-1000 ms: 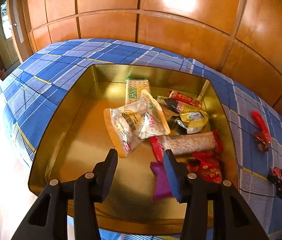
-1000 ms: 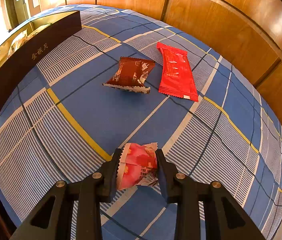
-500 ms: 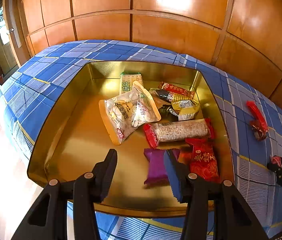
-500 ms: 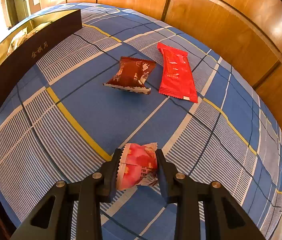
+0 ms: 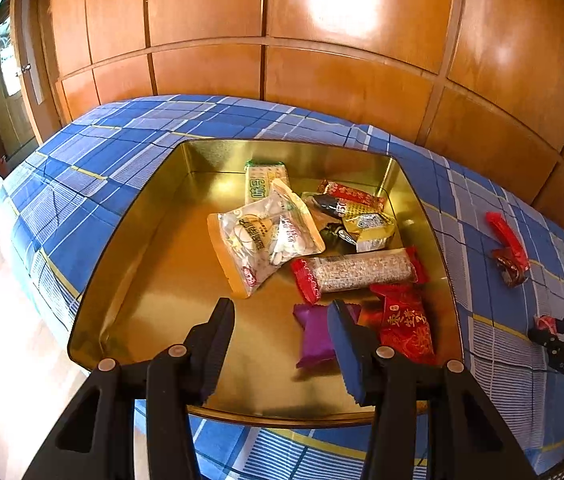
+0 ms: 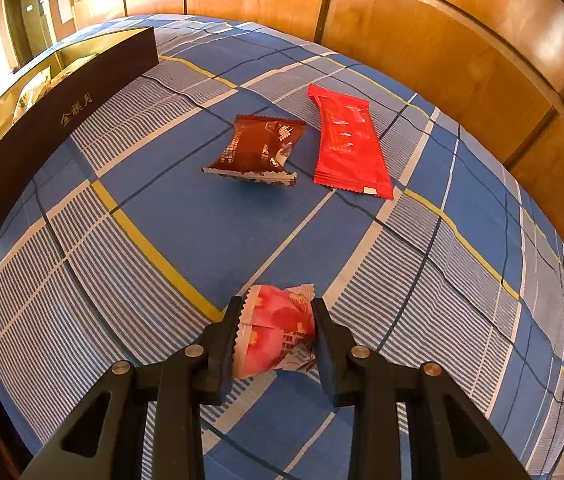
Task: Organize snacks
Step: 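Carry the red-pink candy toward the gold tray with the right tool, then open the right tool to drop the red-pink candy into the tray, then move both tools from the tray toward the brown and red packets, then grasp the brown packet from the bedspread with the left tool, then grasp the long red packet with right tool while left tool holds brown packet, then carry brown packet toward tray with left tool while right tool holds red packet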
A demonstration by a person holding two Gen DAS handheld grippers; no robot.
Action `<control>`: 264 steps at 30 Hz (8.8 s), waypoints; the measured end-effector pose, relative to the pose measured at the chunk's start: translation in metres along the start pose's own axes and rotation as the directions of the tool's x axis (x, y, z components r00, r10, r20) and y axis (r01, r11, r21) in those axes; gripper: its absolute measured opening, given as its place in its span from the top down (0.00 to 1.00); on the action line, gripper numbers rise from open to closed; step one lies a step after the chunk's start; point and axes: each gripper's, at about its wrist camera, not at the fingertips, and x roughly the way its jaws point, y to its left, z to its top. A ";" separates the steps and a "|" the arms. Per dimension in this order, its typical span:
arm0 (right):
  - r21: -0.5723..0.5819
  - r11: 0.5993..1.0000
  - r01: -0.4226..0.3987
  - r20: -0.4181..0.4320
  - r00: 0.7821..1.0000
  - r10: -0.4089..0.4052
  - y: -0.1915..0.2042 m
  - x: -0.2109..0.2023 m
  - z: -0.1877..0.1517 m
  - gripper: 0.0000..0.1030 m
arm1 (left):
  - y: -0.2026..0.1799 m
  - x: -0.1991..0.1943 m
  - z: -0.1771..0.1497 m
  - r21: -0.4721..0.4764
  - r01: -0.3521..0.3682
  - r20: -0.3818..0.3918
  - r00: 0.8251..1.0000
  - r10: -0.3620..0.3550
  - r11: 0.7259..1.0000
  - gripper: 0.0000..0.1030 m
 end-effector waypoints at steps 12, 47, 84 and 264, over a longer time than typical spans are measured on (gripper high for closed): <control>0.041 0.996 0.081 -0.059 0.995 -0.078 0.015 -0.004 0.009 0.69 | 0.064 -0.005 0.000 -0.136 -0.060 0.026 0.998 0.064 0.989 0.52; -0.127 0.862 -0.491 0.002 0.869 0.495 0.269 -0.010 0.139 0.53 | 0.098 0.007 -0.008 -0.190 -0.086 -0.004 0.996 0.087 0.978 0.52; 0.153 0.927 -0.342 0.226 0.926 0.304 0.135 -0.056 0.081 0.53 | 0.035 -0.013 -0.011 -0.006 -0.037 0.034 0.999 0.037 0.999 0.52; -0.039 0.998 -0.056 0.050 0.997 0.058 0.015 -0.005 0.004 0.59 | -0.134 -0.014 -0.010 0.297 0.250 -0.024 0.967 -0.254 0.922 0.77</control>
